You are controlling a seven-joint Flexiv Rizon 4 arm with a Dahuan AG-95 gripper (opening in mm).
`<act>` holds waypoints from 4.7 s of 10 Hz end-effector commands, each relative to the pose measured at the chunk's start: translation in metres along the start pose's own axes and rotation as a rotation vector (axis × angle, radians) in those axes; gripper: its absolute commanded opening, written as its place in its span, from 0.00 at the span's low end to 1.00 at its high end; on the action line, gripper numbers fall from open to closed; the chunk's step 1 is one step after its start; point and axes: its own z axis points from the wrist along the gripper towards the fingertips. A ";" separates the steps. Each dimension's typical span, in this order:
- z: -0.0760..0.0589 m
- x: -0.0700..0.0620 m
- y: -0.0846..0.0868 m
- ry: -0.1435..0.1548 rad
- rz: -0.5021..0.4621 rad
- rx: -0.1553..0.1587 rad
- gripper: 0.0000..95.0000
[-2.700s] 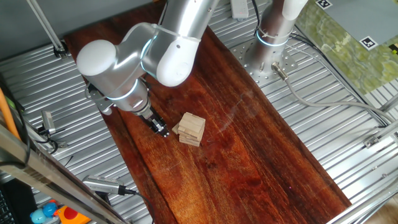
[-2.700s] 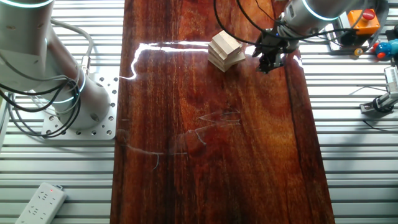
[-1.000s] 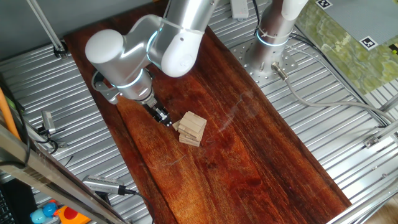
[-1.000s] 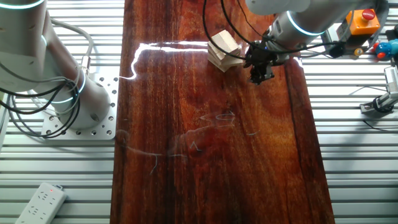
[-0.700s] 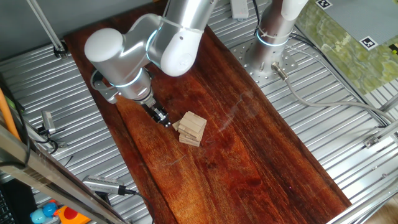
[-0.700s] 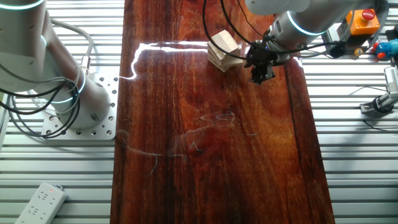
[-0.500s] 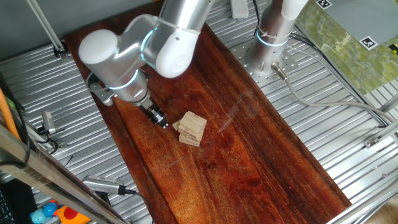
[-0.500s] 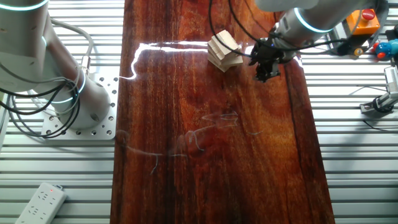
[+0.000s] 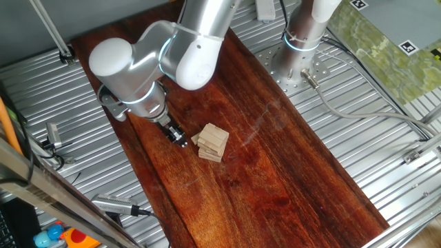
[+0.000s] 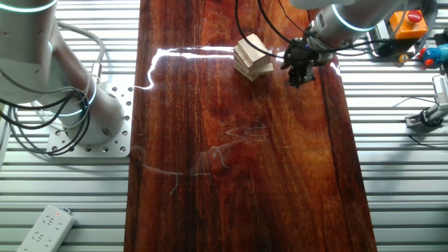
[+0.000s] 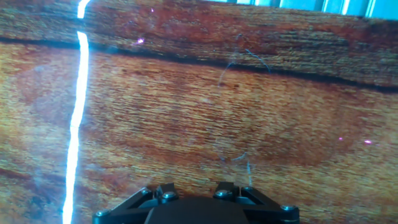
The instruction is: Play Jenga
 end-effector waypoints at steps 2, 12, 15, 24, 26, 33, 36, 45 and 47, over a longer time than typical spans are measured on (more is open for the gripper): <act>0.002 -0.002 0.006 -0.001 0.017 -0.004 0.40; 0.010 0.003 0.014 0.003 0.025 -0.005 0.40; 0.013 0.009 0.013 0.003 0.023 -0.004 0.40; 0.012 0.022 -0.008 0.007 -0.013 0.002 0.40; 0.011 0.024 -0.011 0.007 -0.018 0.003 0.40; 0.009 0.027 -0.019 0.005 -0.036 0.008 0.40; 0.005 0.025 -0.024 0.007 -0.045 0.016 0.40; -0.029 -0.015 -0.021 0.017 -0.041 0.024 0.40; -0.034 -0.020 -0.019 0.019 -0.032 0.023 0.20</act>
